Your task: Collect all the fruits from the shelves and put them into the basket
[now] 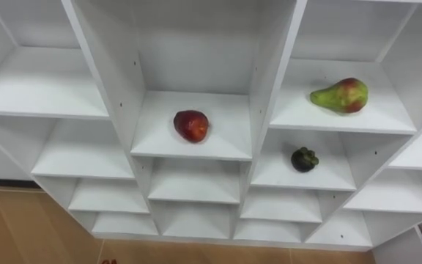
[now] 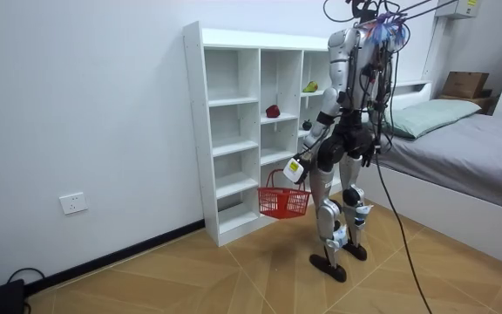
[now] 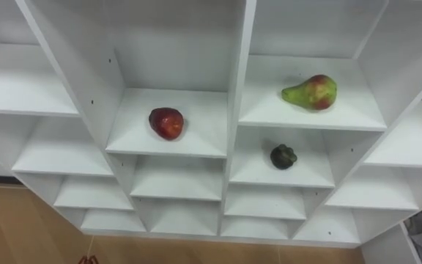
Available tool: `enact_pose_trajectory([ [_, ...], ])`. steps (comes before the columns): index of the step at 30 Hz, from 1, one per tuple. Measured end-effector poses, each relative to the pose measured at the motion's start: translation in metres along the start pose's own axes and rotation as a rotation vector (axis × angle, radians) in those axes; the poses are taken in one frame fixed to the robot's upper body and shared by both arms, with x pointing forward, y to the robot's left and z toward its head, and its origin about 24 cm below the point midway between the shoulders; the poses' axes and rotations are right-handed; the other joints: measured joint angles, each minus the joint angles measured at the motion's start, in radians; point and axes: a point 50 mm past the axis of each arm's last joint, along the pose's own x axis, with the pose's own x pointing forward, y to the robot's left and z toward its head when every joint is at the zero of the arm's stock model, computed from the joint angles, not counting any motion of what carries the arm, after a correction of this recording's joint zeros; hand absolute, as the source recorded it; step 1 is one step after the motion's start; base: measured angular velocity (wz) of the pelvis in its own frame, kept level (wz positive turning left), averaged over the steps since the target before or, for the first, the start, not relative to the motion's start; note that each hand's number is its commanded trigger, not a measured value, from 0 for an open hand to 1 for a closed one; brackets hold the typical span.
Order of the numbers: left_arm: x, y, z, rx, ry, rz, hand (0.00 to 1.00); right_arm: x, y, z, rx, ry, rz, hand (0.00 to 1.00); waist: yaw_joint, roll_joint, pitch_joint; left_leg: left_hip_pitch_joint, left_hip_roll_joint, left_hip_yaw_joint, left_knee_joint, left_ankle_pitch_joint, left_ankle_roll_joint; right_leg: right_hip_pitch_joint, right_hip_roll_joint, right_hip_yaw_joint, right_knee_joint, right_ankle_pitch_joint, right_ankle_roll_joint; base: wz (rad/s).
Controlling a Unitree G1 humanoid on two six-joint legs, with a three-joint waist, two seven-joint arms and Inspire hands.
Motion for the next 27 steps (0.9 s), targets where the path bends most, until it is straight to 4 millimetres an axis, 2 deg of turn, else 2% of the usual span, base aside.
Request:
enact_pose_trajectory([
  [5,0.0,0.0,0.0,-0.006,-0.011,0.003,1.0,0.001,0.001,0.014,0.009,-0.071,-0.012,0.0,0.003,0.001,0.0039,0.007,0.004,0.007,-0.003,0.0,0.0,0.003,0.003,0.004,0.0,0.003,-0.003,-0.05],
  [10,0.0,0.006,0.004,-0.024,-0.043,0.025,1.0,-0.002,-0.006,0.056,0.111,-0.275,-0.046,0.0,0.001,0.01,0.0048,0.014,0.005,0.019,-0.007,0.0,0.0,-0.007,0.006,0.02,-0.002,0.003,-0.003,-0.08],
  [12,-0.001,0.008,0.006,-0.024,-0.067,0.033,1.0,-0.005,-0.007,0.063,0.121,-0.326,-0.051,0.0,-0.002,0.01,0.0009,0.013,0.005,0.019,-0.007,0.0,0.0,-0.005,0.006,0.019,0.0,0.003,-0.003,0.0],
  [14,-0.004,0.007,0.008,-0.029,-0.11,0.03,1.0,-0.016,-0.005,0.075,0.139,-0.443,-0.029,0.0,-0.006,0.01,-0.0024,0.011,0.004,0.019,-0.006,0.0,0.0,-0.005,0.004,0.017,-0.001,0.003,-0.003,0.0],
  [17,-0.005,0.007,0.01,-0.029,-0.136,0.026,1.0,-0.028,-0.001,0.084,0.148,-0.539,-0.008,0.0,-0.006,0.01,-0.0021,0.013,0.005,0.026,-0.007,0.0,0.0,-0.006,0.005,0.022,-0.001,0.003,-0.003,-0.06],
  [20,-0.007,0.004,0.007,-0.019,-0.143,0.015,1.0,-0.048,0.007,0.098,0.106,-0.675,0.013,0.0,0.0,0.012,-0.0032,0.013,0.007,0.047,-0.007,0.0,0.0,-0.014,0.007,0.04,0.002,0.004,-0.003,-0.16],
  [22,-0.008,0.004,0.005,-0.024,-0.145,0.015,1.0,-0.068,0.011,0.108,0.083,-0.787,0.035,0.0,-0.006,0.013,-0.0034,0.012,0.009,0.049,-0.009,0.0,0.0,-0.019,0.009,0.046,0.003,0.008,-0.003,-0.12],
  [27,-0.011,-0.003,0.004,-0.004,-0.16,-0.026,1.0,-0.1,0.019,0.133,0.059,-0.98,0.051,0.0,-0.012,0.021,-0.0022,-0.003,0.01,0.05,-0.012,0.0,0.0,-0.047,0.013,0.069,0.019,0.014,-0.002,-0.13],
])
